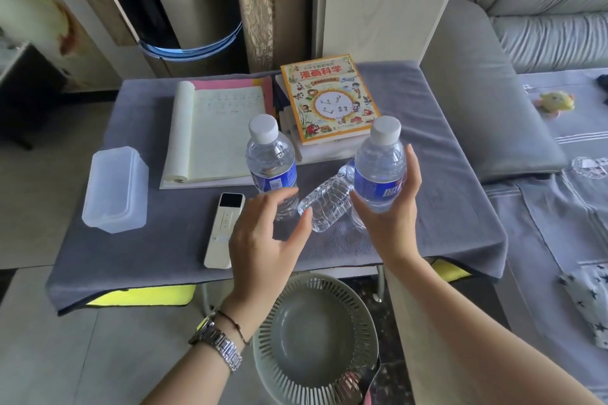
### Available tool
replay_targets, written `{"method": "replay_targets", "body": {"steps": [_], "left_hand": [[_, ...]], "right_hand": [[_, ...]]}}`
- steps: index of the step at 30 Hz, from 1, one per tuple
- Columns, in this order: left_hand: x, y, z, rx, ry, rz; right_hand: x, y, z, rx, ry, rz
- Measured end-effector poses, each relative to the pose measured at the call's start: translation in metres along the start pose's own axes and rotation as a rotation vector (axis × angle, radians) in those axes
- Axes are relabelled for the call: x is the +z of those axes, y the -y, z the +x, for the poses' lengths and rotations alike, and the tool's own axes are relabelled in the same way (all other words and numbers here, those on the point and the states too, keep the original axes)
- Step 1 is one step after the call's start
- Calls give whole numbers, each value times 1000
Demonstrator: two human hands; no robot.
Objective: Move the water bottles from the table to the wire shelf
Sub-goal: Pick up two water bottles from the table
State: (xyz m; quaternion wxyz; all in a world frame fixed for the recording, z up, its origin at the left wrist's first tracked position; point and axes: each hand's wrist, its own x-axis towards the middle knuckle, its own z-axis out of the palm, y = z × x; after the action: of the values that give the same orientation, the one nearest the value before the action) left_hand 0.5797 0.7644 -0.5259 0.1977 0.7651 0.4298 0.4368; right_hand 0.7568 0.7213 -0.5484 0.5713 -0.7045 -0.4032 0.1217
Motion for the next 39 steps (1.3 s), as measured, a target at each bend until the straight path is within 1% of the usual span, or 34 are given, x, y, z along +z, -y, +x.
{"method": "replay_targets", "body": {"steps": [6, 10, 13, 17, 19, 24, 27, 31, 34, 39], "left_hand": [[15, 12, 11, -72, -164, -42], [31, 26, 17, -91, -229, -132], [45, 39, 18, -93, -207, -223], [56, 47, 19, -125, -191, -329], [60, 49, 20, -124, -190, -357], [69, 52, 25, -34, -235, -358], [72, 49, 32, -40, -231, -396], [68, 47, 39, -91, -176, -411], [58, 44, 42, -150, -123, -409], [22, 24, 49, -198, -129, -402]], "right_hand": [[-4, 5, 11, -19, -30, 31], [-6, 11, 13, -49, 4, 15], [-5, 11, 12, -94, 35, -4], [-3, 3, 8, -98, 63, -22], [-2, 0, 6, -91, 68, -38], [-1, -3, 0, -75, 92, -82], [-1, 3, -1, -63, 94, -114], [-4, 14, -1, -42, 71, -112], [-9, 24, 1, -64, 23, -85], [-15, 60, 3, -61, -53, -67]]}}
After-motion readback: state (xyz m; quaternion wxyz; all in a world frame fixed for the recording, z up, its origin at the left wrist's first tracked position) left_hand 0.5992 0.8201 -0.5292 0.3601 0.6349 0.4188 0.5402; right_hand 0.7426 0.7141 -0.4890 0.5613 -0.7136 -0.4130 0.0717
